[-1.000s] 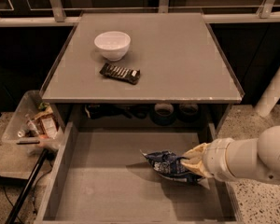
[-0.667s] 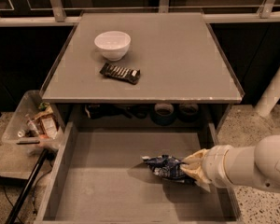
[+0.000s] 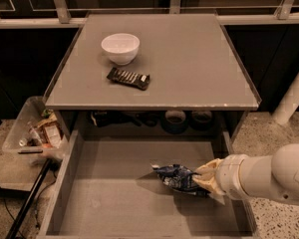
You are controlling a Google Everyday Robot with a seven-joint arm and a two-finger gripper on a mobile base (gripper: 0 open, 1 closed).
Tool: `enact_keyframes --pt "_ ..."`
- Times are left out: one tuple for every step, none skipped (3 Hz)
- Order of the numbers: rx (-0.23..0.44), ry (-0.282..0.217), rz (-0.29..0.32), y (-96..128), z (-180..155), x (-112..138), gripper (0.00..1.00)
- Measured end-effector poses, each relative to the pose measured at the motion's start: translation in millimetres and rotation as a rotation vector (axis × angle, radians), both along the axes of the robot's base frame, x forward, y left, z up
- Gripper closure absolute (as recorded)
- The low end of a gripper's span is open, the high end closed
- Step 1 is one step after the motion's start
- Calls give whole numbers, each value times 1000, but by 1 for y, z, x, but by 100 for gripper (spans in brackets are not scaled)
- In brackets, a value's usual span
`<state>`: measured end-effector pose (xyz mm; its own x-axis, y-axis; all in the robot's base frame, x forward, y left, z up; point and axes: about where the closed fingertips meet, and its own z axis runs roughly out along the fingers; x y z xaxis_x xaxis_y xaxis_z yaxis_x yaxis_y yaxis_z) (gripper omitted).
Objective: Place blue chip bag into top drawer
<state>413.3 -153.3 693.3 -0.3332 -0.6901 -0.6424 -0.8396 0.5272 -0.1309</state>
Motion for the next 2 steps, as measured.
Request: enact_keyframes --pt "0 0 0 0 0 0 36" --pt "0 0 0 0 0 0 13"
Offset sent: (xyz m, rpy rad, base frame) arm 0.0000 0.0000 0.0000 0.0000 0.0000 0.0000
